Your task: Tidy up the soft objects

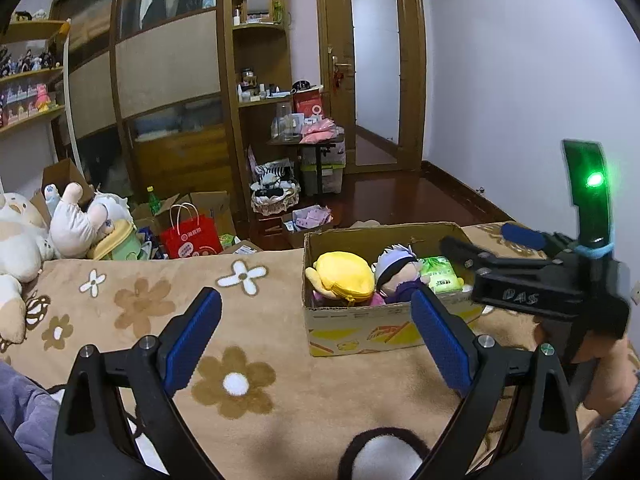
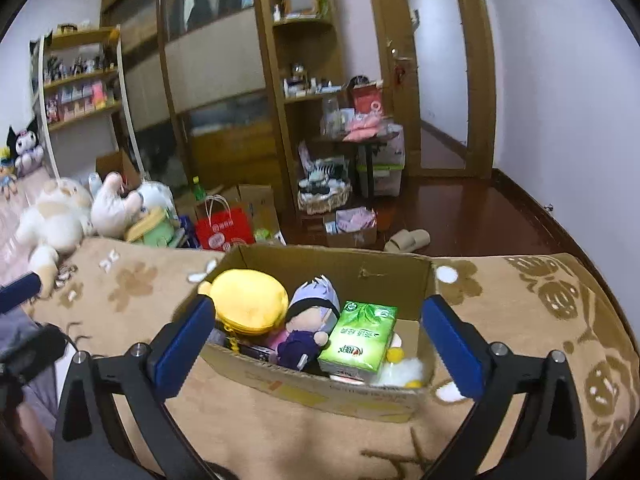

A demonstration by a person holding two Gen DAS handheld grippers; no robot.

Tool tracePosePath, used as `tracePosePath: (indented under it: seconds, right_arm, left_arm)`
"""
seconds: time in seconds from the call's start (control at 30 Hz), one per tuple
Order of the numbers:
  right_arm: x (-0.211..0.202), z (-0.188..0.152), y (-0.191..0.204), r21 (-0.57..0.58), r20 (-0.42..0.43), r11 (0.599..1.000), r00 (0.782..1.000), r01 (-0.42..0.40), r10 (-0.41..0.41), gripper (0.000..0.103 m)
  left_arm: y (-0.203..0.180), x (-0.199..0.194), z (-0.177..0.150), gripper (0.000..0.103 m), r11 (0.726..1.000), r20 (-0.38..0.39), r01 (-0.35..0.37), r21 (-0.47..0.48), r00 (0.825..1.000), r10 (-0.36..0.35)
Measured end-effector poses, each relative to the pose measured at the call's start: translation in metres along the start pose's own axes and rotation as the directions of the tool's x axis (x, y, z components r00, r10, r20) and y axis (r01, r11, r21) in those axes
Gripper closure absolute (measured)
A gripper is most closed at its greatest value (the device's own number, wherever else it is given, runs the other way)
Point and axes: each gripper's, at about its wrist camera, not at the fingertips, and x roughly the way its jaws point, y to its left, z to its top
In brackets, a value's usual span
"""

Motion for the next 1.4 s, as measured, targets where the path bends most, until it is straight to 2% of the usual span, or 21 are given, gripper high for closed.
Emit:
tracePosePath:
  seconds: [0.4,0.67,0.9,1.4]
  right_arm:
    - [-0.069,-0.008,-0.007,0.021,0.082,1.0,0.997,0.011,-0.012,0.0]
    - [-0.098,-0.022,-0.013,0.038,0.112,0.999,0.993,0.027,-0.031,0.0]
    - [-0.106,-0.033,-0.017,-0.002,0.14,0.999,0.989,0.046,-0.045,0.0]
    - [-0.094,-0.052,-0.034,0.038,0.099,0.997,0.992,0.071,-0.074,0.0]
  left_arm:
    - [0.002,-0.023,-0.004,0.004,1.0,0.021,-0.003,-0.016,1.0,0.003]
    - [0.002,-0.027,-0.006,0.004,1.0,0.027,-0.004,-0.008,1.0,0.004]
    - [-0.005,-0.024,-0.01,0.004,1.0,0.015,0.003,0.009,1.0,-0.003]
    - [-0.011,-0.006,-0.016,0.003,1.0,-0.048,0.015,0.006,0.999,-0.015]
